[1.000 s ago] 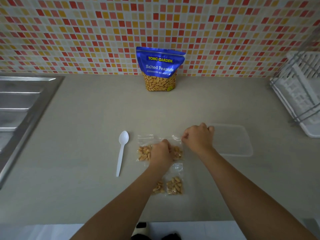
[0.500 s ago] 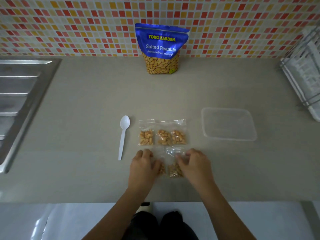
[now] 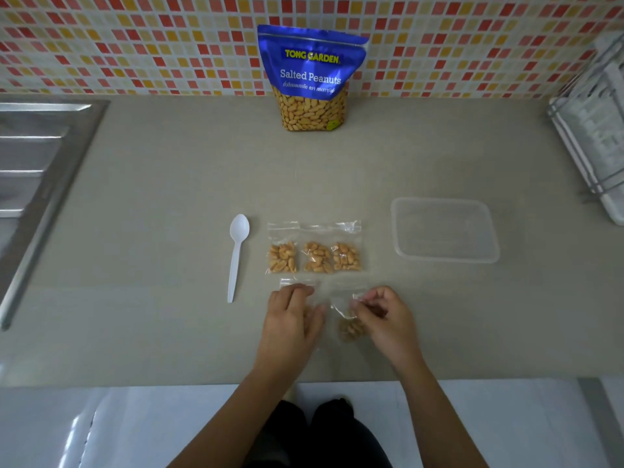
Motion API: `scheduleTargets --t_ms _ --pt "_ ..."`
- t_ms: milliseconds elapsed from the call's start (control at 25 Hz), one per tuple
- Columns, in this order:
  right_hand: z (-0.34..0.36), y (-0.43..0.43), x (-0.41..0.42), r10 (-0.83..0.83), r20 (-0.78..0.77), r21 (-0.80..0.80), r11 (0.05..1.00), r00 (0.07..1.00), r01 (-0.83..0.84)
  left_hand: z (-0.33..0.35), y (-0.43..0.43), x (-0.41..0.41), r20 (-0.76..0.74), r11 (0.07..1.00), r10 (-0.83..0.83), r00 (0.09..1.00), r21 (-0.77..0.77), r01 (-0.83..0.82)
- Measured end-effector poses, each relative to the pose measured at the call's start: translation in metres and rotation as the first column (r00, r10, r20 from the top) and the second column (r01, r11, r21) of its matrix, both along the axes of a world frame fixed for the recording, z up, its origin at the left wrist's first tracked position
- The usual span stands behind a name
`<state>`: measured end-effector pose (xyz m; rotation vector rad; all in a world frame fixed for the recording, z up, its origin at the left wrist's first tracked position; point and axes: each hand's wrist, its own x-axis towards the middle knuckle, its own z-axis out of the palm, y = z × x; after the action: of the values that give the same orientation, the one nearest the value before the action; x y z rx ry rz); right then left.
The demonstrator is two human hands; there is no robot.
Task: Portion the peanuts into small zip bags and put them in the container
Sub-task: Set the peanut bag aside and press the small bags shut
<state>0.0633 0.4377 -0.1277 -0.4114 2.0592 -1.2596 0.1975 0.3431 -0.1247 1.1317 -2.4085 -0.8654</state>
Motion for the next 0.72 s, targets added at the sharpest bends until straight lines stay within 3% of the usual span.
scheduleTargets --t_ms 80,160,320,440,560,720 --pt "0.003 0.002 -0.003 0.004 0.068 -0.063 0.998 0.998 0.000 0.012 -0.005 -0.011 -0.080 0.950 -0.036 0.996 0.306 0.059" --pt "0.007 0.004 -0.006 0.030 0.094 -0.117 0.993 0.995 -0.019 0.017 -0.012 -0.020 -0.155 0.830 -0.026 0.988 0.547 0.108" --pt "0.023 0.005 -0.005 -0.037 0.129 -0.235 0.970 0.991 0.067 0.027 -0.025 -0.027 -0.270 0.743 -0.022 0.963 0.640 0.197" --pt "0.044 0.003 -0.007 -0.066 0.109 -0.305 0.947 0.992 0.097 0.044 -0.036 -0.030 -0.327 0.737 -0.088 0.941 0.614 0.282" --pt "0.061 -0.002 -0.005 -0.051 0.042 -0.319 0.946 0.998 0.062 0.061 -0.045 -0.034 -0.304 0.857 -0.227 0.925 0.388 0.337" --pt "0.081 -0.012 0.001 -0.060 0.058 -0.387 0.919 0.997 0.078 0.083 -0.057 -0.043 -0.308 0.890 -0.346 0.886 0.191 0.413"
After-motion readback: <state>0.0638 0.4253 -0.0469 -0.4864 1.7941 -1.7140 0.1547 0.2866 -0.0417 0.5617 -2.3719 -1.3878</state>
